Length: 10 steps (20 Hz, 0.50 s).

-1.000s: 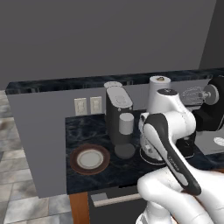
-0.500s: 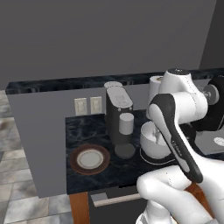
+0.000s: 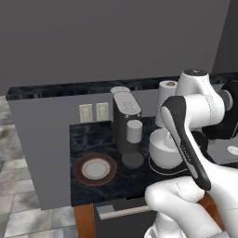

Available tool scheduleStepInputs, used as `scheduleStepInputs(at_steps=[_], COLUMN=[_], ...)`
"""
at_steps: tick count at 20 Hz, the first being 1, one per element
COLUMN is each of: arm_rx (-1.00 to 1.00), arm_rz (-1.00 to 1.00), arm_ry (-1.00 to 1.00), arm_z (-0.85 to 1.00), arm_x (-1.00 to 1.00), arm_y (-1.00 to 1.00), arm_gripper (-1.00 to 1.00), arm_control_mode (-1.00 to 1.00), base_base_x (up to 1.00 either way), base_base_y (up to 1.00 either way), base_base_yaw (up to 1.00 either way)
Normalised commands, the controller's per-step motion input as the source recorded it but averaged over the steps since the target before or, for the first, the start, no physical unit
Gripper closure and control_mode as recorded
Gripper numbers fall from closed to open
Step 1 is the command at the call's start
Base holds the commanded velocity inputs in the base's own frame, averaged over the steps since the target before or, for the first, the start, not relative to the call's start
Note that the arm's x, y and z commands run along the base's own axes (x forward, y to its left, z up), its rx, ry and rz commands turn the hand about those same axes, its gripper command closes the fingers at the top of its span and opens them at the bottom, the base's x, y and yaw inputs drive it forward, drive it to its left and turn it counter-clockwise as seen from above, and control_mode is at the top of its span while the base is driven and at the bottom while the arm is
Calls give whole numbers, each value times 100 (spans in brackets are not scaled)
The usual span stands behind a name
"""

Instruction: Add butter and sugar cubes to the stand mixer bowl and then turn on the stand mixer to begin making frosting.

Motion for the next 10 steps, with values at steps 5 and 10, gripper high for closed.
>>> scheduleStepInputs(at_steps=[5, 10], arm_rx=[-7, -8], arm_rz=[-23, -16], arm_ry=[-14, -11], arm_z=[-22, -39], arm_x=[0, 6], arm_y=[-22, -1], arm_gripper=[100, 100], arm_control_mode=[-100, -100], base_base_x=[0, 0], base_base_y=[0, 0], base_base_yaw=[0, 0])
